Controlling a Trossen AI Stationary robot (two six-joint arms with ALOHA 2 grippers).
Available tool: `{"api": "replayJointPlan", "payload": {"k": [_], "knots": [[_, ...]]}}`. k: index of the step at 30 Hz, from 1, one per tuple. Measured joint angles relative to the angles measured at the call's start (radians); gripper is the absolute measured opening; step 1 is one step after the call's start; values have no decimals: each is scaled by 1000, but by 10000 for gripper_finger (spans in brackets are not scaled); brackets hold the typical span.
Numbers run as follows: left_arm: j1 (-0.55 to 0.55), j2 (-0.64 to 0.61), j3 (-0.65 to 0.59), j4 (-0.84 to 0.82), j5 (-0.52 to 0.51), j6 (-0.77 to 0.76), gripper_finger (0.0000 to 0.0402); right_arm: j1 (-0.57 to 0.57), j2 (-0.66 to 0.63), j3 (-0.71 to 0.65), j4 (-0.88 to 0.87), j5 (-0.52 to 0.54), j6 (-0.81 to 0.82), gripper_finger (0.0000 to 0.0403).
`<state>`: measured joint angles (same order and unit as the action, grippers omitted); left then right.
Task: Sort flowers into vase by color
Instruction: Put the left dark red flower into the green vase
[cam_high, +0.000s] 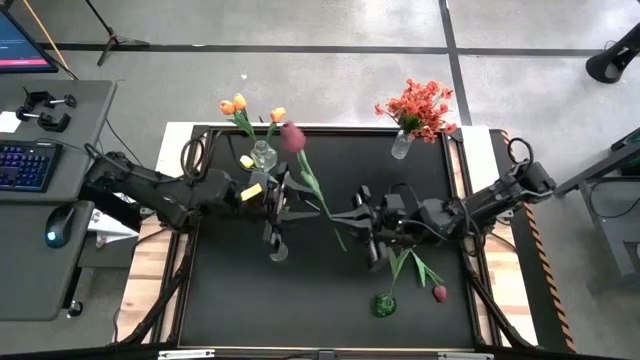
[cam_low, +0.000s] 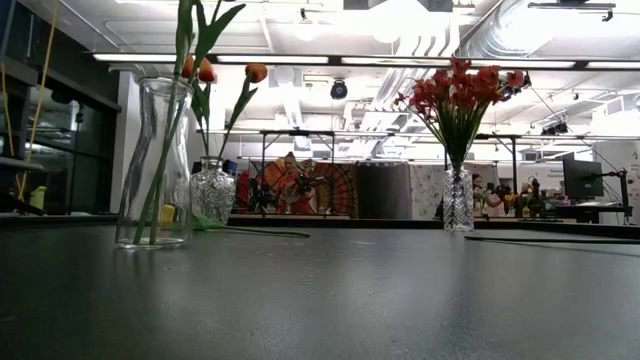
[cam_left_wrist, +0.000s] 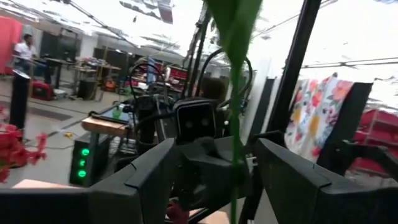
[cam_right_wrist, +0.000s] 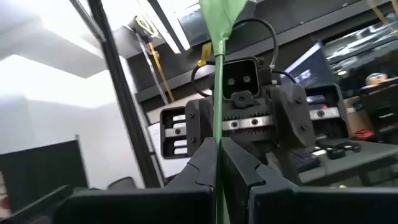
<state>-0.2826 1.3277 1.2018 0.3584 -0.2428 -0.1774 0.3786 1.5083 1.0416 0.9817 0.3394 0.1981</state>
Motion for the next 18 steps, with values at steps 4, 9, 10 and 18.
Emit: {"api": "replayJointPlan", "payload": {"k": [4, 9, 10, 18], "knots": [[48, -1, 0, 7, 83, -65, 209, -15, 12, 55, -78, 0, -24, 0], [68, -1, 1, 100, 148, -92, 209, -21, 12, 70, -119, 8, -49, 0], [68, -2, 1, 117, 156, -81, 209, -21, 12, 70, -121, 12, -50, 0], [69, -1, 2, 131, 139, -81, 209, -21, 12, 70, -117, 22, -68, 0]]}}
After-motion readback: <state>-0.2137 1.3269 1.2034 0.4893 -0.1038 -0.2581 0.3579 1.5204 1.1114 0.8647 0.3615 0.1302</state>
